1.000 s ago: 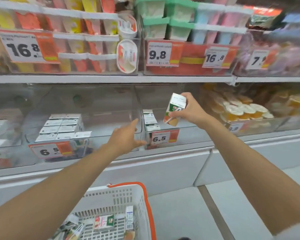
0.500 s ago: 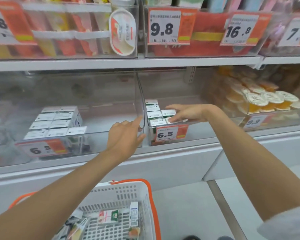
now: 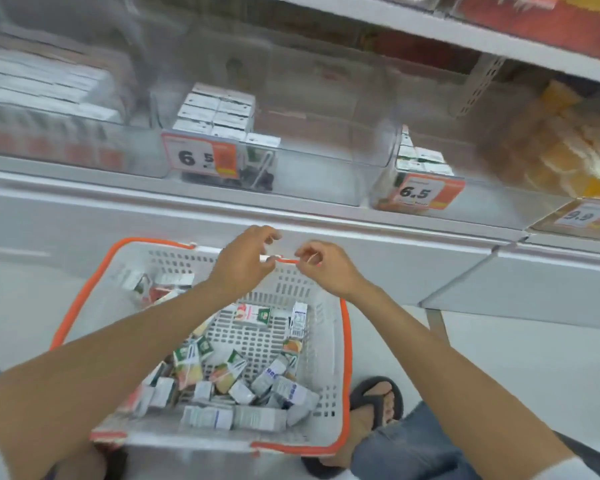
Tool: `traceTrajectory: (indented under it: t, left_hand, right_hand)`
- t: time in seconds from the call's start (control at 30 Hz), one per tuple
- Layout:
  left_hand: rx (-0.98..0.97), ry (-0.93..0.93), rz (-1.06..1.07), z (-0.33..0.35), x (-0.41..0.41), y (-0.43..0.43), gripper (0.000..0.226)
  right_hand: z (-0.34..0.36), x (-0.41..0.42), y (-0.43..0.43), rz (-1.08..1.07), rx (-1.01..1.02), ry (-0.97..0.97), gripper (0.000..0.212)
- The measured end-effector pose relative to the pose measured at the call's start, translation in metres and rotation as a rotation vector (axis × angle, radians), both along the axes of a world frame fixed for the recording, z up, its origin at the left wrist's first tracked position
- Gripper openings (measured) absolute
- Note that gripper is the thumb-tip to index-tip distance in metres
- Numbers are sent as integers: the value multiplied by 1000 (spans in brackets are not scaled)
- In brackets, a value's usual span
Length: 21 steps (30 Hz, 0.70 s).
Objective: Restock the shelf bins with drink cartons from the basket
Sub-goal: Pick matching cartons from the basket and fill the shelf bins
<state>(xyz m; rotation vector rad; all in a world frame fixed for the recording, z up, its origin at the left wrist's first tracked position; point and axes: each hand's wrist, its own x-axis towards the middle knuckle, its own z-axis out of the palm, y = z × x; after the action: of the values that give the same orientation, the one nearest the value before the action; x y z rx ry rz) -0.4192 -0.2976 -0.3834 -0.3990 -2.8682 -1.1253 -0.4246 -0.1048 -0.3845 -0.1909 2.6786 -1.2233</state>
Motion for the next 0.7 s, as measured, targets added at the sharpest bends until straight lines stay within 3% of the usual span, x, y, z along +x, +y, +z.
traceTrajectory:
  t: [0.13, 0.27, 0.37, 0.53, 0.63, 0.7]
  left_hand:
    - [46, -337, 94, -61, 35, -90, 32]
    - [-55, -473, 218, -105, 55, -150, 28]
    - [49, -596, 270, -128, 67, -174, 27]
    - [116, -606, 306, -149, 71, -178, 25]
    - [154, -643, 307, -150, 68, -169, 23]
    - [269, -664, 354, -146, 62, -158, 21]
  right_hand:
    - [-94, 17, -28, 123, 175, -286, 33]
    - [-166, 12, -58, 133, 325, -411, 62]
    - [-208, 2, -77, 127, 395, -433, 63]
    - [-251, -6, -84, 331, 871, -269, 67]
    - [-244, -6, -93, 366, 784, -381, 69]
    - [-227, -10, -103, 427, 642, -338, 73]
